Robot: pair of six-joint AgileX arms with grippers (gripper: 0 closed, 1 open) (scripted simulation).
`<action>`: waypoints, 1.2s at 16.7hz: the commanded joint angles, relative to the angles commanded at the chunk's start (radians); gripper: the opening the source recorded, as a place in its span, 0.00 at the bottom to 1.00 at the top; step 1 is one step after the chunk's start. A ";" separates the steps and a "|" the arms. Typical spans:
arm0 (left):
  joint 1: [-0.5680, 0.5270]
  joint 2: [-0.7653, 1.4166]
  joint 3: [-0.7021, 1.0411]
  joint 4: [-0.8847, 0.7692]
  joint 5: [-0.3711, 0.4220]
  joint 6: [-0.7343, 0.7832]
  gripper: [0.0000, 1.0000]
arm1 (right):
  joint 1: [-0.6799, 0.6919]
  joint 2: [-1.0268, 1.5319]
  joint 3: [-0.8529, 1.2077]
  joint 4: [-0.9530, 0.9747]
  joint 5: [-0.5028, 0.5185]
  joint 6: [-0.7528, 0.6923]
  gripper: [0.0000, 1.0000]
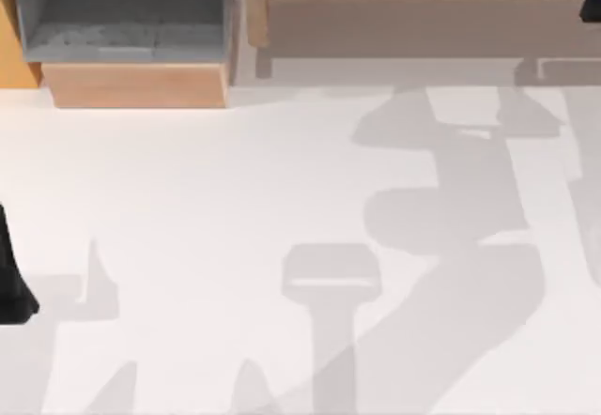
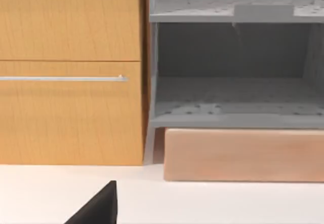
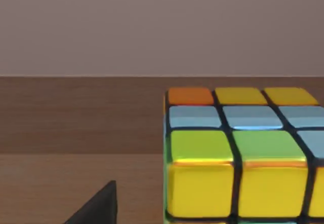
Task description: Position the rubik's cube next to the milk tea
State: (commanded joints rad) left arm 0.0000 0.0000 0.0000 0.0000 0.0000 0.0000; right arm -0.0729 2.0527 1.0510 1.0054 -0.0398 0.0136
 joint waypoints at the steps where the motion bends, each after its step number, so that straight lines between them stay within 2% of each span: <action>1: 0.000 0.000 0.000 0.000 0.000 0.000 1.00 | 0.002 0.022 0.029 -0.006 0.002 0.000 1.00; 8: 0.000 0.000 0.000 0.000 0.000 0.000 1.00 | 0.007 0.081 0.085 -0.007 0.008 0.000 1.00; 20: 0.000 0.000 0.000 0.000 0.000 0.000 1.00 | 0.007 0.081 0.085 -0.007 0.008 0.000 0.10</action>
State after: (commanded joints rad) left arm 0.0000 0.0000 0.0000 0.0000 0.0000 0.0000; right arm -0.0658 2.1335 1.1360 0.9982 -0.0314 0.0136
